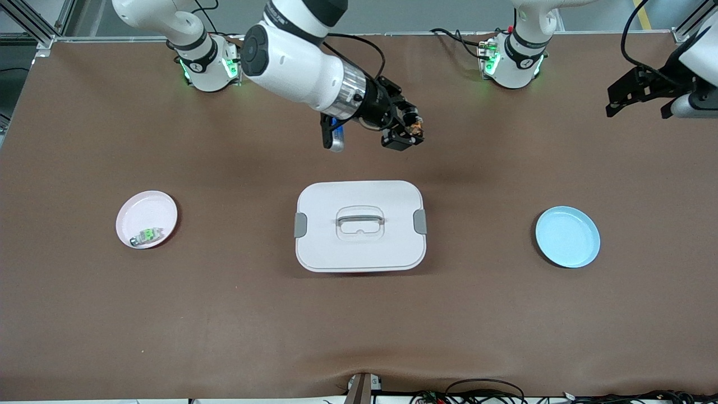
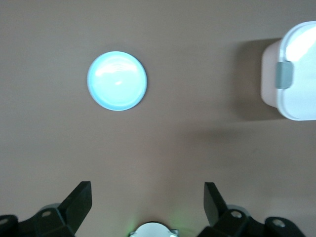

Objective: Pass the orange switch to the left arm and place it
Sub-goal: 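Carry the orange switch with the right gripper above the white box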

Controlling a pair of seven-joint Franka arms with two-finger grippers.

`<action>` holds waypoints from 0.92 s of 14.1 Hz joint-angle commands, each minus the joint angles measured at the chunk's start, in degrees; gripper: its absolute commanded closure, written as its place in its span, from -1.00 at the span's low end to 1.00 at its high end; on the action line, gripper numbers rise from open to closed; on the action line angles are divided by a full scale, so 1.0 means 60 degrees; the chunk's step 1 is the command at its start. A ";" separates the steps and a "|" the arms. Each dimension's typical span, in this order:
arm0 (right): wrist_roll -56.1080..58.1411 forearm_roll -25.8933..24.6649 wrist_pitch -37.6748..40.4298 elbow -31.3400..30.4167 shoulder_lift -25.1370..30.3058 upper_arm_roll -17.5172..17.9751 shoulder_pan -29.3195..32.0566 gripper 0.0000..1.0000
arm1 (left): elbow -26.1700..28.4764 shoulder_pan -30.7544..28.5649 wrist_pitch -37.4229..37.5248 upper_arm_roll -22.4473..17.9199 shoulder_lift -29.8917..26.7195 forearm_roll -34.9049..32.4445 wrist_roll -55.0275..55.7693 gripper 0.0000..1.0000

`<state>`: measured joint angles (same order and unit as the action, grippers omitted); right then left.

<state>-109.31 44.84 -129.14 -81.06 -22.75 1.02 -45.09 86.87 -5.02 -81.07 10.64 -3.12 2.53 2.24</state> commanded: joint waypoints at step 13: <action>-0.0503 0.0159 -0.0976 0.0663 -0.0734 -0.0141 -0.0512 0.39 | 0.0006 0.0002 -0.0096 0.0086 0.1472 0.4676 -0.0706 -1.00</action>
<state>-111.68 44.85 -134.65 -78.96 -26.06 0.97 -47.31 84.14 -4.93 -81.12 10.87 6.49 28.57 1.52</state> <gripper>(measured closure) 0.273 0.000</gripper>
